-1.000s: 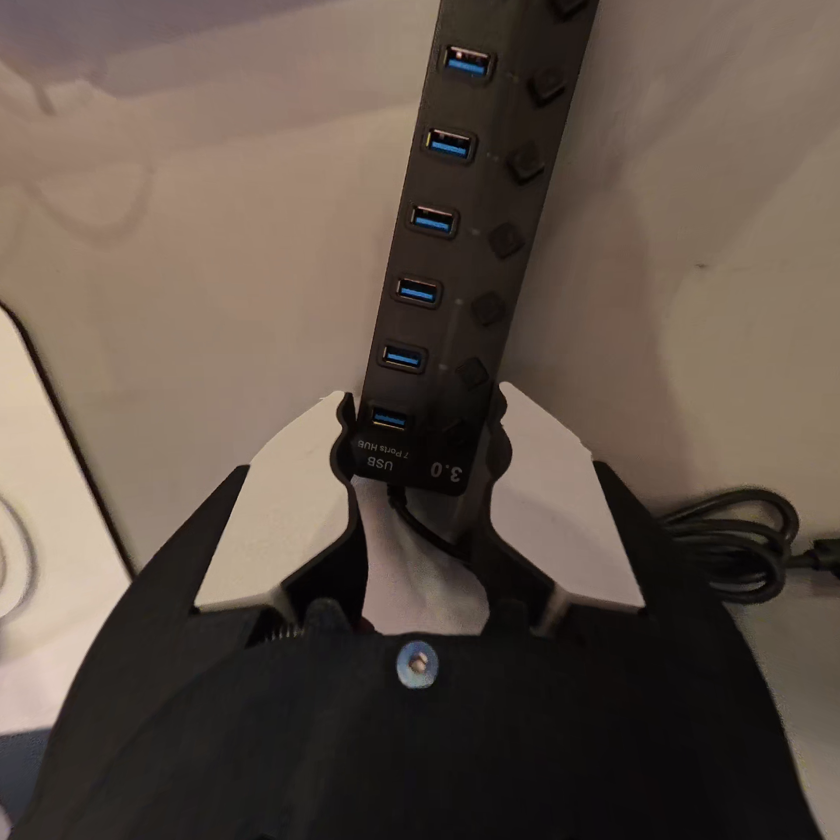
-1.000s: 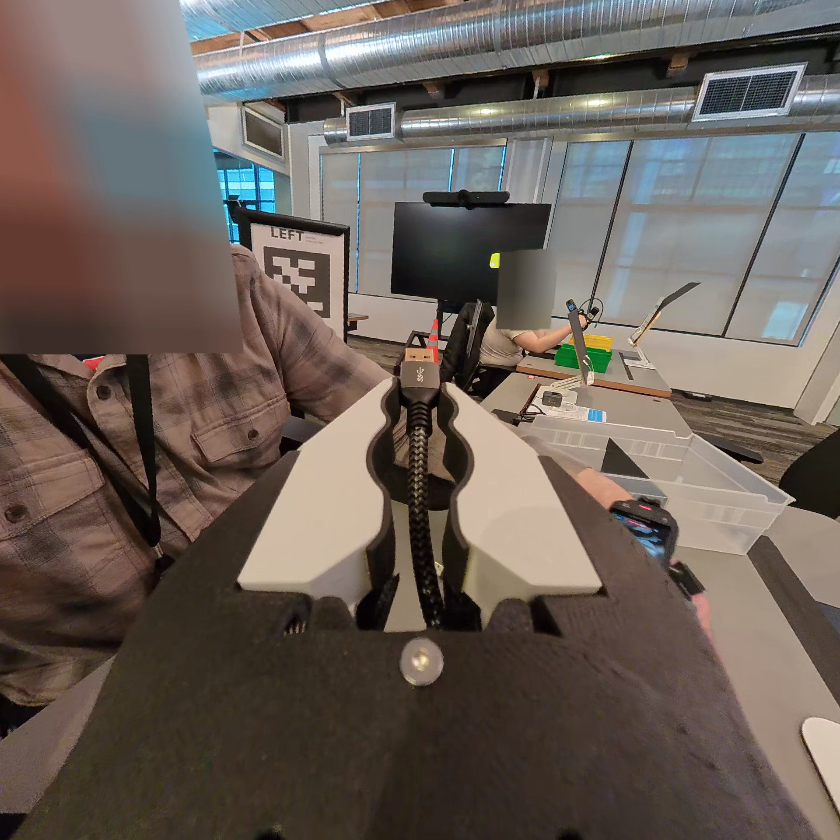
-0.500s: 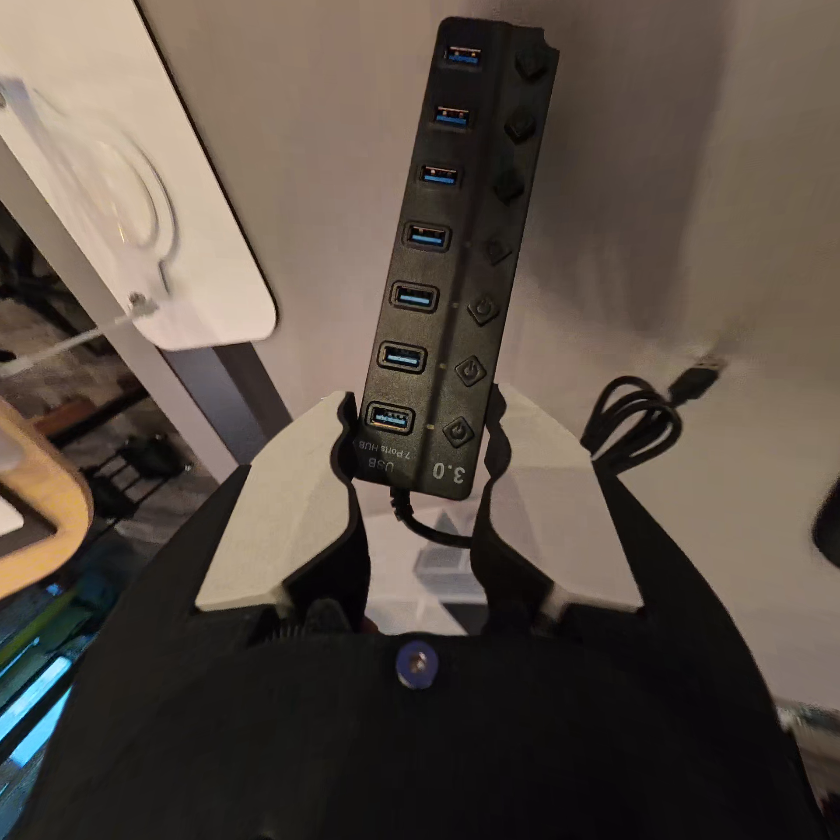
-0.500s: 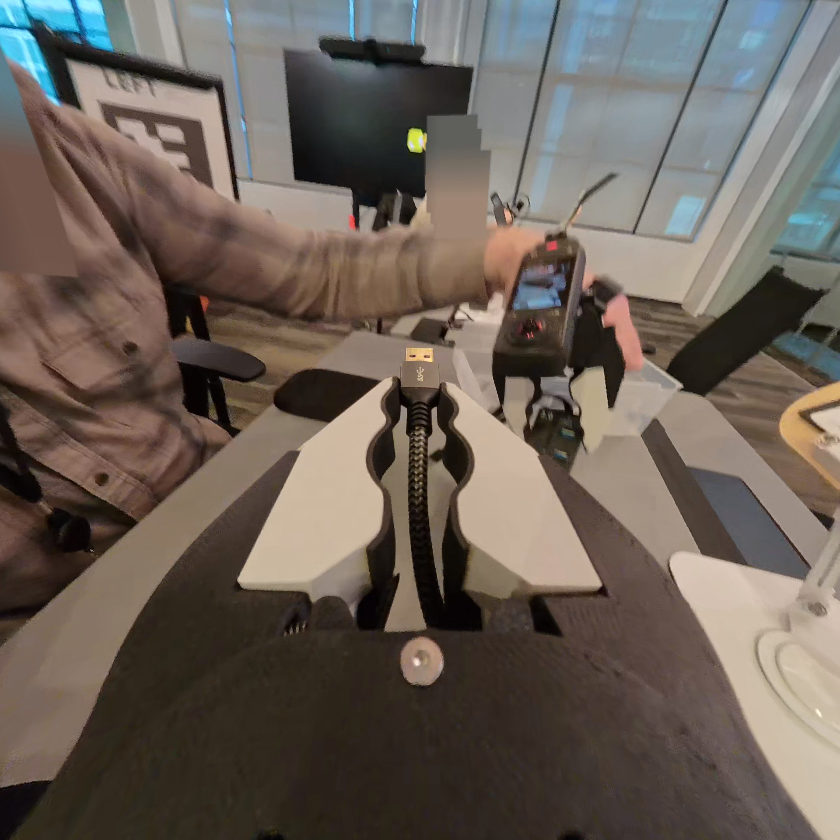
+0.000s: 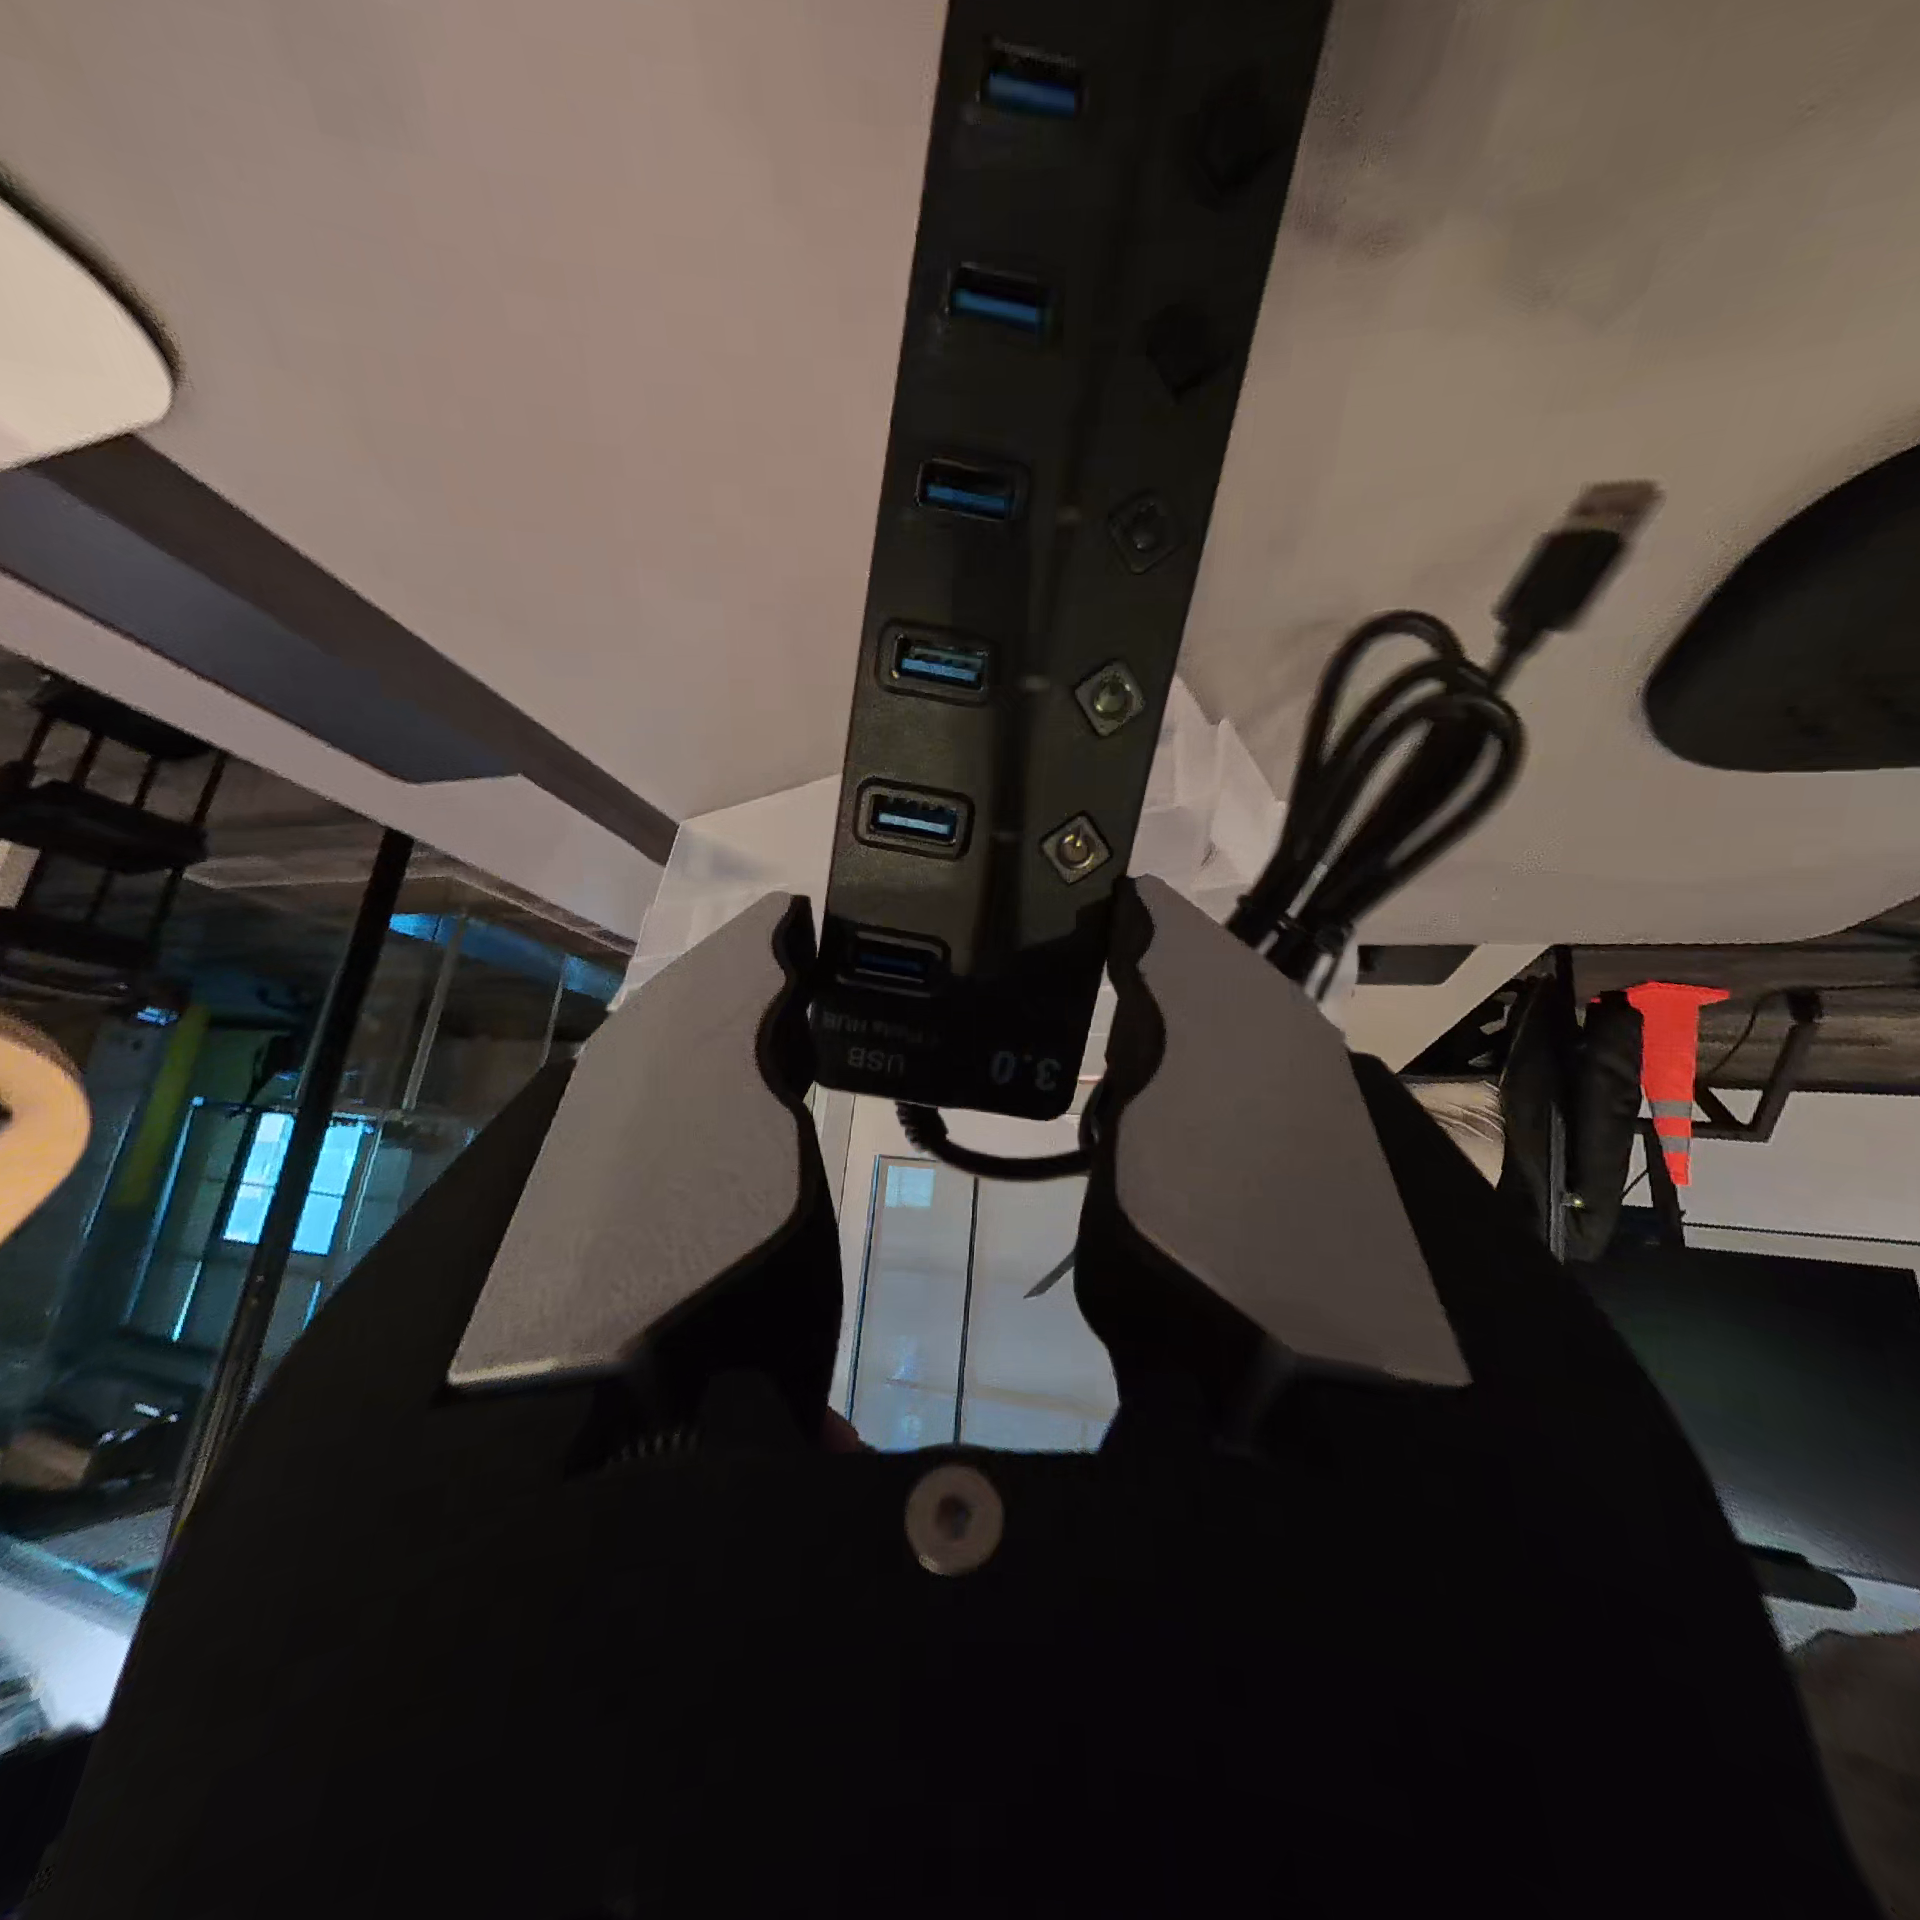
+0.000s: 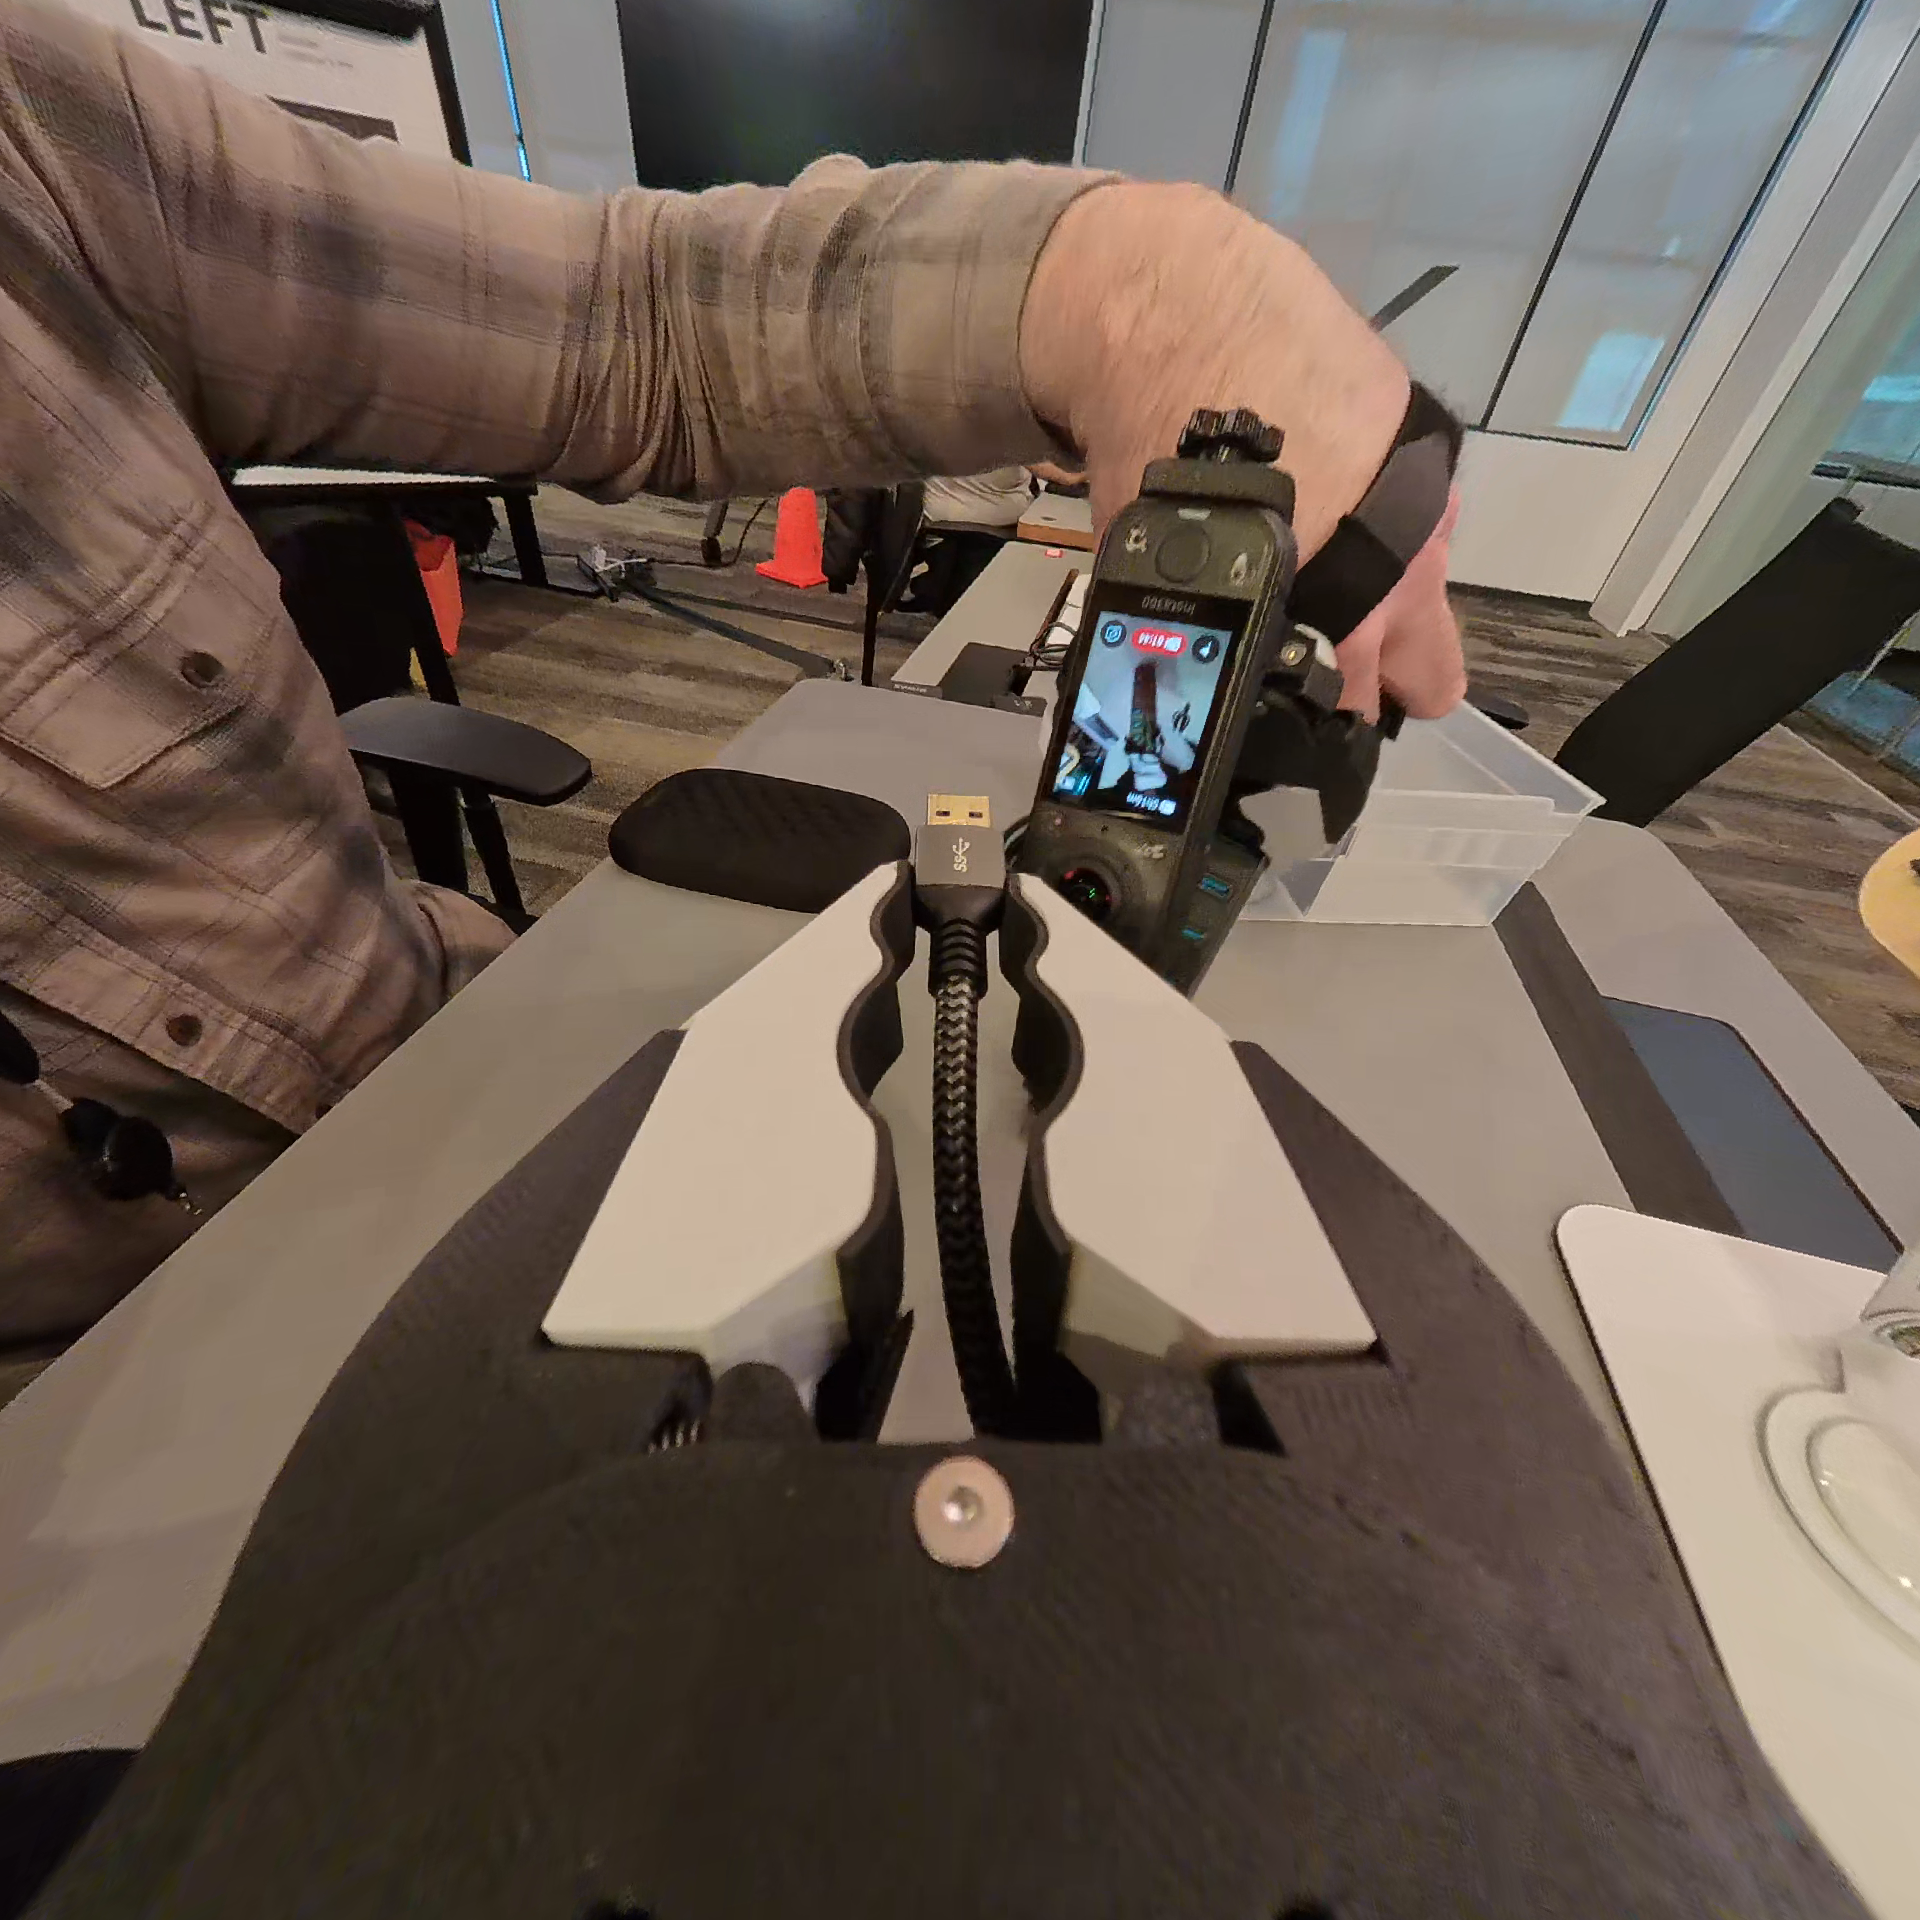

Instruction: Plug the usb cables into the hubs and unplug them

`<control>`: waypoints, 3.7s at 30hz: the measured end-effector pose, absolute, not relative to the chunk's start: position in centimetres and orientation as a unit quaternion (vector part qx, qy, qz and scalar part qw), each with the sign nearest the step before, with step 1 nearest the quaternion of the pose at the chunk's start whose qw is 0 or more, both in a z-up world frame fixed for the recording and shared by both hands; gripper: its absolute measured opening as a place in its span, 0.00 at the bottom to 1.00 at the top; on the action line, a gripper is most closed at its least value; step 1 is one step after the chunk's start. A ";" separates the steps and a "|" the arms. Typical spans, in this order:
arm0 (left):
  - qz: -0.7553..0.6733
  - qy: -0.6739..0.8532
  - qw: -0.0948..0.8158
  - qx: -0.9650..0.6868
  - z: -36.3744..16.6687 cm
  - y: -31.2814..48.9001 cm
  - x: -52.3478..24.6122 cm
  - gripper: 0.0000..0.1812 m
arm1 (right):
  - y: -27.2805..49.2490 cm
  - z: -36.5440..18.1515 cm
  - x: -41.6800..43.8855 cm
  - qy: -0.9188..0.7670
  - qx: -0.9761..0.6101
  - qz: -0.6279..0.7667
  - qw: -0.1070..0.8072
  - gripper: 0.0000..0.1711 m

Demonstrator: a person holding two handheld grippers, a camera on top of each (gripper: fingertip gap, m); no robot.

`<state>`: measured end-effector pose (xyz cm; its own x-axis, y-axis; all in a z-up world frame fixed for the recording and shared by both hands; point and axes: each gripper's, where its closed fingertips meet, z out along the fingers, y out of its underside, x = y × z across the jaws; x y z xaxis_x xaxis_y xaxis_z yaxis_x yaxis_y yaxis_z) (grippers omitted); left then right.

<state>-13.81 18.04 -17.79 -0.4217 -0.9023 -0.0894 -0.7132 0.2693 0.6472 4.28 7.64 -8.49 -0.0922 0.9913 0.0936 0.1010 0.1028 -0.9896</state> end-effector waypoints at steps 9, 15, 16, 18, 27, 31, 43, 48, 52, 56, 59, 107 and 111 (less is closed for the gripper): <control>-0.212 -0.792 0.115 0.561 -21.3 16.1 -11.9 0.30 | 8.2 -7.2 6.1 -0.555 -0.473 0.471 0.497 0.08; -0.069 -0.789 0.020 0.610 -26.5 12.3 -10.4 0.30 | 8.2 -6.6 6.7 -0.549 -0.469 0.475 0.503 0.08; -0.056 -0.790 0.001 0.610 -27.3 12.0 -10.1 0.30 | 8.1 -6.6 6.7 -0.551 -0.468 0.475 0.502 0.08; -0.042 -0.787 -0.019 0.616 -28.7 11.5 -9.8 0.30 | 8.0 -6.6 6.5 -0.553 -0.466 0.476 0.500 0.08; 0.041 -0.727 -0.168 0.664 -28.8 11.1 -9.1 0.35 | 7.9 -7.1 6.0 -0.556 -0.468 0.478 0.493 0.08; 0.076 -0.672 -0.200 0.709 -28.3 10.9 -10.4 0.40 | 8.0 -7.2 6.0 -0.554 -0.466 0.483 0.492 0.08; 0.204 -0.619 -0.255 0.715 -29.3 10.7 -9.4 0.36 | 7.5 -7.4 5.4 -0.556 -0.456 0.499 0.483 0.08; 0.273 -0.613 -0.259 0.694 -29.1 10.0 -8.7 0.40 | 7.3 -7.2 5.5 -0.556 -0.451 0.501 0.486 0.07; 0.270 -0.626 -0.244 0.690 -29.1 9.1 -7.8 0.35 | 7.5 -7.2 5.6 -0.553 -0.452 0.502 0.488 0.07; 0.269 -0.628 -0.249 0.687 -28.9 8.6 -7.4 0.33 | 7.7 -7.3 5.7 -0.551 -0.454 0.501 0.489 0.08; 0.295 -0.643 -0.269 0.653 -28.1 8.7 -7.4 0.38 | 7.7 -7.3 5.8 -0.550 -0.453 0.503 0.489 0.08; -0.390 -0.807 0.072 0.438 -16.5 13.1 -12.3 0.31 | 8.2 -6.3 7.1 -0.544 -0.453 0.485 0.514 0.08; -0.371 -0.823 0.064 0.424 -16.8 12.1 -10.9 0.30 | 8.3 -5.8 7.6 -0.539 -0.450 0.486 0.521 0.08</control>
